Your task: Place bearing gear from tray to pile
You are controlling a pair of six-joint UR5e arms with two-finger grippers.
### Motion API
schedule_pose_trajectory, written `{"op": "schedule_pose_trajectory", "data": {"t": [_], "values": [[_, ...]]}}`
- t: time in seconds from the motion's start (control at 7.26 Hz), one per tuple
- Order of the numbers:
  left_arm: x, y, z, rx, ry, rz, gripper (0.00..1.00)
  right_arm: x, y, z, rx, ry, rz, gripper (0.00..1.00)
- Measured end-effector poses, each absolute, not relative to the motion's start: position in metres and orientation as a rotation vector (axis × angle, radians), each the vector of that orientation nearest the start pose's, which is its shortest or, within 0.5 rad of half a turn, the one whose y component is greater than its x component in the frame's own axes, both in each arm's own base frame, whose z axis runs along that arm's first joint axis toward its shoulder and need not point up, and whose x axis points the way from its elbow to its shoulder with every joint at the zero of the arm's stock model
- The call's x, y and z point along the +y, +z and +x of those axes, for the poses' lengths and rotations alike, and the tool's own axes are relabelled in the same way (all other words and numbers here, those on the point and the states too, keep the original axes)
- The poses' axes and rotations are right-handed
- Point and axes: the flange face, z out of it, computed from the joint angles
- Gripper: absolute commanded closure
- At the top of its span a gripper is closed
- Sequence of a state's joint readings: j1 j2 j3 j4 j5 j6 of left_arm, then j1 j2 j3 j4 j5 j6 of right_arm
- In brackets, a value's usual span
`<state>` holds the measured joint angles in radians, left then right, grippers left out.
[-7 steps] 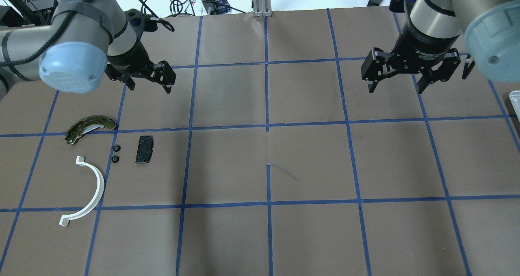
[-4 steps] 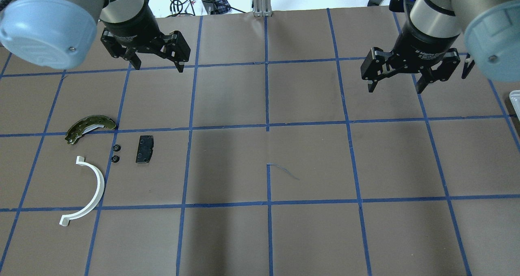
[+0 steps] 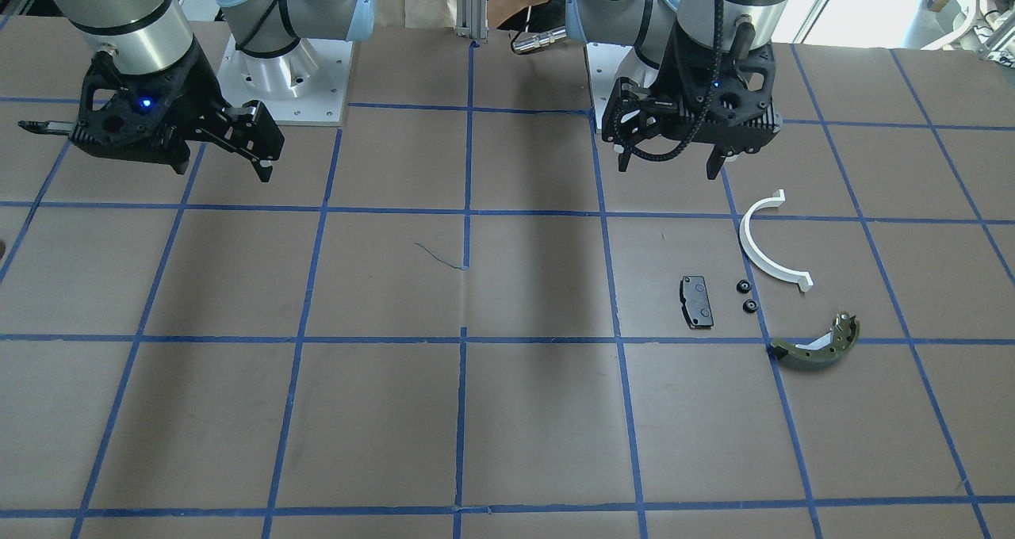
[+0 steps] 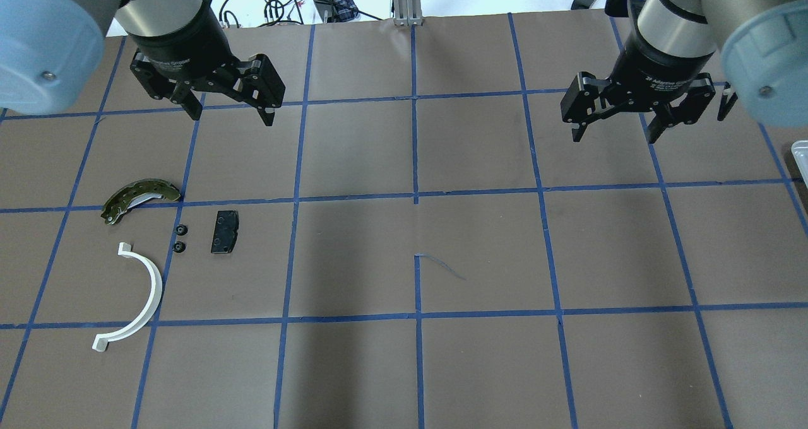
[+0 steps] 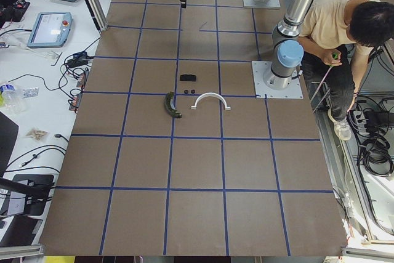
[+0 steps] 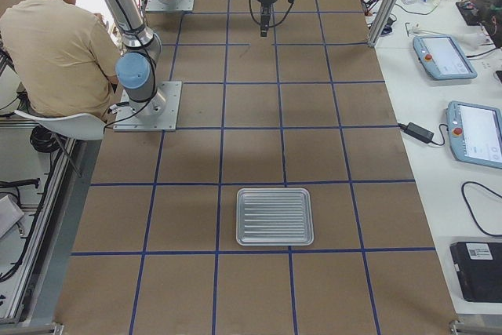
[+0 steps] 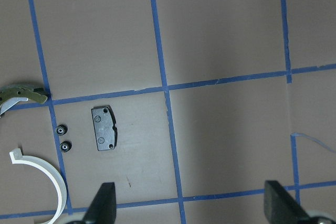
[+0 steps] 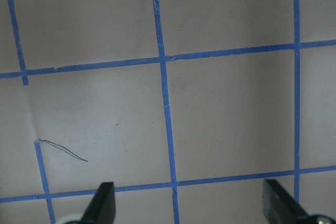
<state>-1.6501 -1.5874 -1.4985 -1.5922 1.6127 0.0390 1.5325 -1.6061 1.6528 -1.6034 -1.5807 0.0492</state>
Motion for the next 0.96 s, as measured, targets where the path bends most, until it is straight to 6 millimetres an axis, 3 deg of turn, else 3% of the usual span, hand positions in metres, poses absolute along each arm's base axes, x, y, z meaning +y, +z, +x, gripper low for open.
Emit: {"op": "schedule_pose_trajectory", "data": {"t": [0.96], "values": [[-0.4889, 0.5142, -0.163, 3.114, -0.072, 0.137, 0.0, -0.4805, 0.4699, 0.1141, 3.147, 0.007, 0.136, 0.0]]}}
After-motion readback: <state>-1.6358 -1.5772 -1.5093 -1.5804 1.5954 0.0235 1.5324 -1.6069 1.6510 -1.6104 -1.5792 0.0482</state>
